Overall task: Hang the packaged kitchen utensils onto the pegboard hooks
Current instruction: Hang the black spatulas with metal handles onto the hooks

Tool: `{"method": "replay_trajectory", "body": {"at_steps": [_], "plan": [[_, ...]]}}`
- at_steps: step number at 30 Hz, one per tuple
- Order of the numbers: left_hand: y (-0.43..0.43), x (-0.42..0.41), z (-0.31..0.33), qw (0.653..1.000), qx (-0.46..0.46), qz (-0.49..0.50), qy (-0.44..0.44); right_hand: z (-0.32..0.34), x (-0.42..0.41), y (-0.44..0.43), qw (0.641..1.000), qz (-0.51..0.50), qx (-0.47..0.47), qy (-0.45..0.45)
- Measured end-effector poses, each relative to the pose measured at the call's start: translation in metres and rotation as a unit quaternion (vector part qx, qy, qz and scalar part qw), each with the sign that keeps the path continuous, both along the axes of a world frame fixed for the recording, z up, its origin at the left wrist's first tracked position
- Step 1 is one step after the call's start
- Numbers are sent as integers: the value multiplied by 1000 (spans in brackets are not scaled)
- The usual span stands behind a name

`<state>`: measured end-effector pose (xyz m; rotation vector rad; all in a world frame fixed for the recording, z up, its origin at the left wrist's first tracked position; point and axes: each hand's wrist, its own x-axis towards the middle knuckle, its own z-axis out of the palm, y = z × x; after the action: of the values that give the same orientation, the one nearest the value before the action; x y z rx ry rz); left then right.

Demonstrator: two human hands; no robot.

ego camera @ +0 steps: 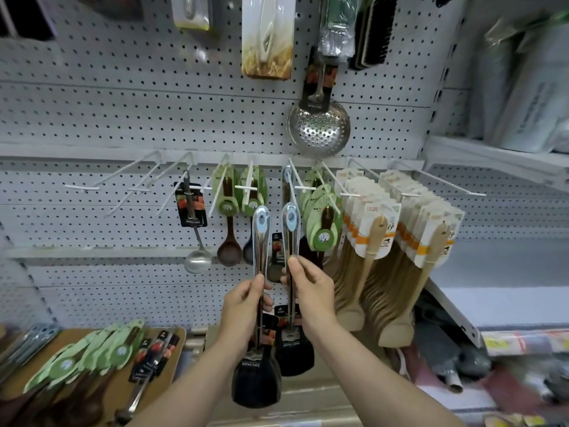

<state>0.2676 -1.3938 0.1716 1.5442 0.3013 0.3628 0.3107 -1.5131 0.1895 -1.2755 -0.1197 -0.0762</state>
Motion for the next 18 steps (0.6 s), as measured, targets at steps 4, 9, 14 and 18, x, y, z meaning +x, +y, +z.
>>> {"method": "replay_trajectory", "body": {"at_steps": [4,9,14,18], "plan": [[-4,0,-3,1000,0,-1,-3,1,0,-3,1000,-3,15,1],[-6,-1,-6,1000,1,4,3,4,3,-4,999,21,-14,21],[-9,-3,-3,1000,-1,4,-3,20,26,1,997,11,-39,65],[-10,-4,-1,1000,3,-7,-17,22,58,12,993,8,-53,105]]}}
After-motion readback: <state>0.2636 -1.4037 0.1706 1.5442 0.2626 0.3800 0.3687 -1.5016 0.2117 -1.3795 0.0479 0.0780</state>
